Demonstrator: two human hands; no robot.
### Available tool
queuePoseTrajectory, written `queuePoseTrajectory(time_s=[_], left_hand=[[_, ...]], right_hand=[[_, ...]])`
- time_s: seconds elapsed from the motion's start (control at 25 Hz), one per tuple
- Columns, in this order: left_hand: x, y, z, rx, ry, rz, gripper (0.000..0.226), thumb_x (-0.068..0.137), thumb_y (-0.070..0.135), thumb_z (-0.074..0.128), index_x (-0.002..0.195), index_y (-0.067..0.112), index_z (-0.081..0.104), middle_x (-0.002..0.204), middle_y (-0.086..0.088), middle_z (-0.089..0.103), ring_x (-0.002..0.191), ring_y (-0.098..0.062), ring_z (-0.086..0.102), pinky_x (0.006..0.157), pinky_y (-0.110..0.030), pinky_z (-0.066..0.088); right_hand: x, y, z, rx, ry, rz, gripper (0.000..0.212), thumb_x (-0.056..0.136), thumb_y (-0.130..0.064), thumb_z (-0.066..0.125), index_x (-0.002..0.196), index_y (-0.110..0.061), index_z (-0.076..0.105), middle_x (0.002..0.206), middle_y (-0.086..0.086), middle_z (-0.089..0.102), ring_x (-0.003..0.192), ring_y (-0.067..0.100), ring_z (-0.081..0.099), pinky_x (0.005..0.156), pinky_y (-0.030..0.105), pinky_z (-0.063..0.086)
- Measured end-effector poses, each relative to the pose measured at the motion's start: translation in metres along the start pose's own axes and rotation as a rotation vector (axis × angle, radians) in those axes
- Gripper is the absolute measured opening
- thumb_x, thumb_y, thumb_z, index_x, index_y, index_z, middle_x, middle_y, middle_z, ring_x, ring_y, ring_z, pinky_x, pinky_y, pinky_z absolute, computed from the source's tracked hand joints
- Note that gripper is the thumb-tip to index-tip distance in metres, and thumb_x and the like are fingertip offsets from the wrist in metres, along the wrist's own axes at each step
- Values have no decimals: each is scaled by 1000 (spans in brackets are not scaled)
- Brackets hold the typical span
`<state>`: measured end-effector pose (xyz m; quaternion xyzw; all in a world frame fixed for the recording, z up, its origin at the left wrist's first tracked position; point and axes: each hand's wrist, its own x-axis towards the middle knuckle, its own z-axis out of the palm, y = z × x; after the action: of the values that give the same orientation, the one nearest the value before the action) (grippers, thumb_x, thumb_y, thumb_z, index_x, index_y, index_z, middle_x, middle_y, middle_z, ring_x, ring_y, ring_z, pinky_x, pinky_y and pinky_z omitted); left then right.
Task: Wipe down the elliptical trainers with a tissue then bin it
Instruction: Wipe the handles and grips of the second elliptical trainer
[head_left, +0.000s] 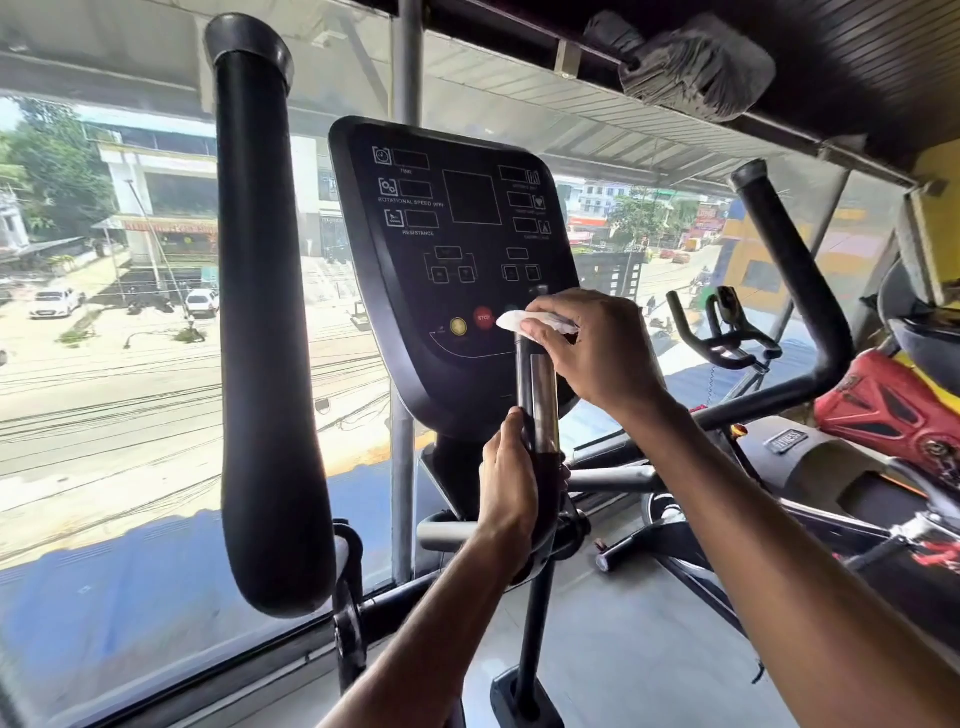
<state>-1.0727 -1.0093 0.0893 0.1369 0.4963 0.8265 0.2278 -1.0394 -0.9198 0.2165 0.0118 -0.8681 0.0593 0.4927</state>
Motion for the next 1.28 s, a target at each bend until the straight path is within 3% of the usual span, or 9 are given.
queuePoseTrajectory(time_s=[0.16,0.28,0.44,0.56,0.68,0.84,0.96,1.12,1.28], left_hand=[[-3,3,1,-18,11,-3,42,87,57,54,71,19,64,70,-19,62,55,-27,56,66,-40,47],[-1,1,0,-25,9,-18,42,88,56,55,69,20,64,69,-18,62,54,-27,57,64,-38,48],[3,-1,-1,15,-29,37,47,84,61,55,89,17,71,89,-18,64,85,-34,61,83,-52,52],[2,1,-2,-37,-28,-5,53,79,62,59,100,14,73,94,-21,63,90,-38,60,85,-51,51],[4,-1,-10,83,-86,11,59,85,66,52,117,20,71,118,-13,72,115,-37,66,105,-53,51],[-5,-1,-9,-48,4,26,22,90,33,59,80,16,70,78,-9,62,84,-30,57,81,-47,46],[-18,5,-11,-67,-3,-93,18,75,32,66,79,15,61,74,-10,51,72,-26,53,65,-35,45],[-30,15,-20,167,-18,41,30,96,23,55,69,22,65,75,-7,53,71,-20,50,61,-30,40],[-41,31,-26,372,-28,228,14,84,32,60,86,23,71,78,-5,63,66,-20,55,53,-27,41]], right_hand=[[0,-4,4,-37,39,45,19,97,-25,65,95,-13,79,82,2,76,75,19,70,65,24,45],[-32,-8,9,42,226,28,20,96,-11,67,113,-6,76,111,1,76,102,9,70,92,17,52],[-64,-16,26,151,356,252,20,96,-10,68,112,-2,76,108,5,76,99,10,73,87,6,49],[-61,-20,27,99,311,169,22,95,-8,67,115,-1,74,117,9,74,108,14,71,93,15,53],[-74,-21,29,-107,218,-76,26,96,-7,66,121,0,71,133,13,66,123,23,63,104,31,51],[-66,-28,35,-168,167,-89,21,97,-7,64,114,2,72,135,12,64,125,27,60,101,39,51],[-80,-38,42,-173,267,8,14,98,-10,64,106,-4,75,131,2,67,110,20,64,93,30,54],[-94,-42,38,141,493,377,10,96,-16,69,102,-10,74,101,-2,77,90,9,70,79,16,53],[-61,-18,44,736,224,856,27,100,-24,59,84,-9,73,73,1,70,66,10,62,67,32,52]])
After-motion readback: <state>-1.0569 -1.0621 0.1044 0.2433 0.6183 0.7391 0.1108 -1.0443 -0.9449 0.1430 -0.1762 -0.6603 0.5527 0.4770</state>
